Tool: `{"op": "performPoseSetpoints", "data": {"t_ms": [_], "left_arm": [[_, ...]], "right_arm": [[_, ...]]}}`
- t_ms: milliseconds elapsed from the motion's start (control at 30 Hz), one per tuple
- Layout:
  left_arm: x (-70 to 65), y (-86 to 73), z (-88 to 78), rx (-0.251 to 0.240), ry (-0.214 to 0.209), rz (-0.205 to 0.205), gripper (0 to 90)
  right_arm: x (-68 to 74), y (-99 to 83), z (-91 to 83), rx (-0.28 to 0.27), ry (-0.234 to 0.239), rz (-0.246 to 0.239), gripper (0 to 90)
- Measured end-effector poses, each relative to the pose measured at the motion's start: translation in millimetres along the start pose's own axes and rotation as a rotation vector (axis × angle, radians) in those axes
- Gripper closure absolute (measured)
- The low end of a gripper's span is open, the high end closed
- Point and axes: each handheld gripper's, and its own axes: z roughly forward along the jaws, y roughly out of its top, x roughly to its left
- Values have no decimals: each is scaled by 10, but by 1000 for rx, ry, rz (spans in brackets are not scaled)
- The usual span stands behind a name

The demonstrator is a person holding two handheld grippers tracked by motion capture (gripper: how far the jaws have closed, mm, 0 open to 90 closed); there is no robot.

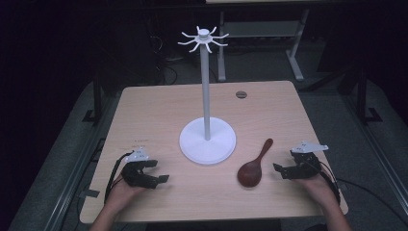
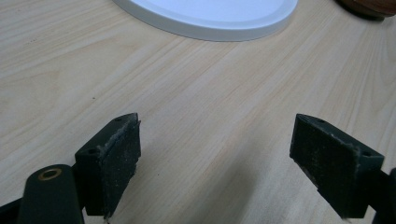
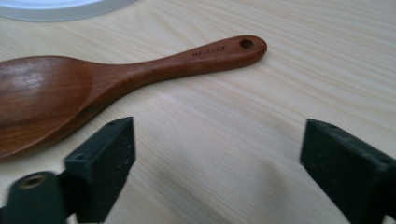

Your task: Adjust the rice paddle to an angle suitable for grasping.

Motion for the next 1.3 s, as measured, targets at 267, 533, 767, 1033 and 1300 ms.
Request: {"op": "performPoseSetpoints", "data": {"t_ms": [267, 533, 767, 1033, 1300], "left_arm": [[8, 12, 9, 3, 3, 3, 156], [-5, 3, 1, -2, 2, -2, 156], [-10, 12, 5, 5, 3, 9, 156], [-19, 8, 11, 1, 1, 7, 157], [-11, 4, -4, 9, -1, 2, 156]], "right_arm": [[-36, -1, -19, -19, -1, 30, 320], [-95, 61, 12, -16, -11, 19, 558], [-190, 202, 70, -15, -9, 23, 691], [-299, 339, 148, -21, 21, 48, 886], [-361, 494, 357, 25, -4, 53, 896]]}}
